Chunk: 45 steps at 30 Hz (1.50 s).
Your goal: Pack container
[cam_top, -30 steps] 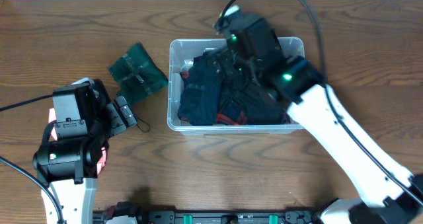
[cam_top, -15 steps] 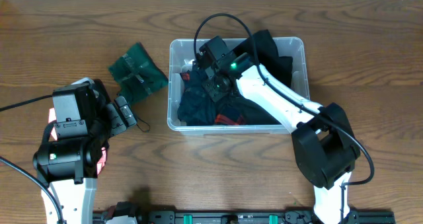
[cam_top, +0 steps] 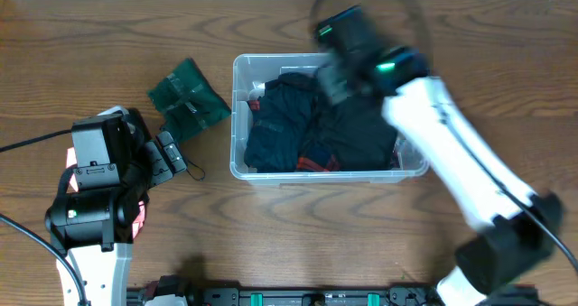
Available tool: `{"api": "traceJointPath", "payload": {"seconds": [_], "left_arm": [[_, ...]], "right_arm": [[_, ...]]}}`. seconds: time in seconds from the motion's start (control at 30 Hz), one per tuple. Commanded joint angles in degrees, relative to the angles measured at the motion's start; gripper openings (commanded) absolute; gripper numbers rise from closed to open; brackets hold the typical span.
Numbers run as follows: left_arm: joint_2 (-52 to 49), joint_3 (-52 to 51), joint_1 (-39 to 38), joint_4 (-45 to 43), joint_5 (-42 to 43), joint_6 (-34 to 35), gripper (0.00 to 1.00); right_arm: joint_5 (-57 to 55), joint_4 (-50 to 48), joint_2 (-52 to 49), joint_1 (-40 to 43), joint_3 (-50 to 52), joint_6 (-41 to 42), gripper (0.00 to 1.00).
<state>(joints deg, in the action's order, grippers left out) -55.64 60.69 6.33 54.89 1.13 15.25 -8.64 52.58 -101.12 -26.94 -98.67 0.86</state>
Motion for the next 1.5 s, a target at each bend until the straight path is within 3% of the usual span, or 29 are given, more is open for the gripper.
{"api": "traceJointPath", "payload": {"seconds": [0.0, 0.33, 0.47, 0.63, 0.77, 0.87, 0.9, 1.03, 1.23, 1.47], "left_arm": [[-0.11, 1.14, 0.24, -0.07, -0.28, 0.50, 0.98], [-0.11, 1.05, 0.24, -0.04, -0.28, 0.50, 0.98], [-0.11, 1.05, 0.24, -0.04, -0.28, 0.50, 0.98], [-0.11, 1.05, 0.24, -0.04, -0.28, 0.50, 0.98], [-0.09, 1.05, 0.24, -0.04, -0.28, 0.50, 0.98], [-0.11, 1.05, 0.24, -0.24, -0.28, 0.50, 0.98], [-0.11, 1.05, 0.24, -0.31, -0.28, 0.48, 0.98], [-2.08, 1.07, 0.26, -3.34, 0.20, 0.57, 0.98], [-17.55, 2.64, 3.58, -11.61, 7.32, 0.52, 0.98], [-42.95, 13.92, 7.72, -14.12, 18.38, -1.14, 0.98]], "right_arm": [[0.79, 1.22, -1.16, 4.20, 2.80, 1.68, 0.35], [8.28, -7.58, -13.35, 6.71, 19.91, 3.82, 0.35], [8.20, -7.54, -16.31, 6.73, 20.31, 3.80, 0.32], [5.84, -2.27, -9.62, 6.73, 15.15, 3.80, 0.30], [3.21, -0.17, 0.46, 6.73, 9.29, 3.65, 0.43], [3.08, -1.81, 8.44, 6.73, 7.39, 1.62, 0.73], [3.06, -2.49, 10.95, 6.73, 7.39, 1.57, 0.78], [3.04, -0.98, 16.72, 7.17, 7.39, 1.60, 0.79], [2.36, 6.78, 17.86, 8.24, 7.50, 1.60, 0.75], [-6.38, 12.00, 18.53, 9.22, 7.65, 1.62, 0.72]]}}
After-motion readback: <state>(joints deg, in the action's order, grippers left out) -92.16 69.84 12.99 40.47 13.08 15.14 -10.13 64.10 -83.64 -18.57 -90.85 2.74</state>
